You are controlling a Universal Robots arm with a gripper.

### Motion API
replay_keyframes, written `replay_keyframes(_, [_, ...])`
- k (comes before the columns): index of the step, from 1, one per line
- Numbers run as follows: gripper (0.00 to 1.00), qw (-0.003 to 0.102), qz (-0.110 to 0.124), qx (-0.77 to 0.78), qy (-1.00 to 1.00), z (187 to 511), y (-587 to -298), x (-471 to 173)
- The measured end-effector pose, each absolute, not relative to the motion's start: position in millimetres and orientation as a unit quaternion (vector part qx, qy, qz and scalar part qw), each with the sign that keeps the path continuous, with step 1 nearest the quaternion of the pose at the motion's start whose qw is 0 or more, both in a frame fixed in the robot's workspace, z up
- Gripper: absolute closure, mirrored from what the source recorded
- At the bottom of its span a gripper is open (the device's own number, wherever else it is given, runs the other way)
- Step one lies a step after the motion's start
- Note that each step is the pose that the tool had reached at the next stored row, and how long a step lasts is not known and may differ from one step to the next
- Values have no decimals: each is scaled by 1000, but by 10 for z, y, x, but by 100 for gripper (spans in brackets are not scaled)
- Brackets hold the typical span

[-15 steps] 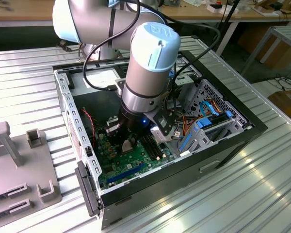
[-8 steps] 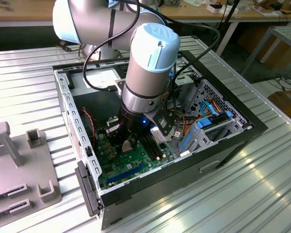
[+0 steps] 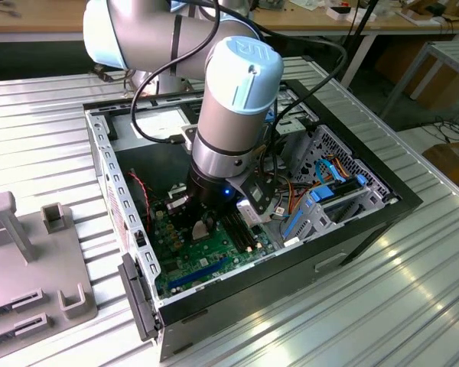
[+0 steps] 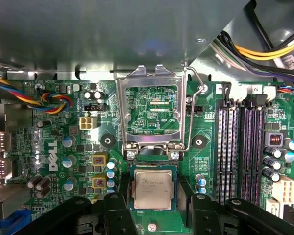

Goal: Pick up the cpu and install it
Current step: 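Place the cpu into insertion slot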

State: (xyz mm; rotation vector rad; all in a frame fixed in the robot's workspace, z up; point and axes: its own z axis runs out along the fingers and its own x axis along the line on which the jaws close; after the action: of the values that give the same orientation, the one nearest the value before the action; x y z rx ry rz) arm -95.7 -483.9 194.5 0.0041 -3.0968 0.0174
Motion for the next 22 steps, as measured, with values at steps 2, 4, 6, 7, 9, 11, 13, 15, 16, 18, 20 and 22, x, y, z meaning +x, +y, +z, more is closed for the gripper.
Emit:
replay_keyframes(2, [53,22,6,0,-1000,1937,-4839,-957])
replay_keyframes(4, [53,22,5,0,-1000,1934,-4839,-957])
replay_keyframes(6, [53,22,5,0,-1000,1935,-4840,-957])
replay_keyframes(7, [53,22,5,0,-1000,1935,-4840,-957])
replay_keyframes(9, [53,22,5,0,-1000,1938,-4840,-957])
replay_keyframes(11, [53,22,5,0,-1000,1941,-4840,-957])
replay_keyframes(13, [53,22,5,-1,-1000,1945,-4840,-957])
replay_keyframes(15, [53,22,5,-1,-1000,1949,-4840,-957])
replay_keyframes(16, [53,22,5,-1,-1000,1954,-4840,-957])
replay_keyframes(18, [53,22,5,-1,-1000,1960,-4840,-957])
replay_keyframes(20, [53,22,5,-1,-1000,1980,-4840,-957])
replay_keyframes(22, [53,22,5,-1,-1000,2000,-4840,-957])
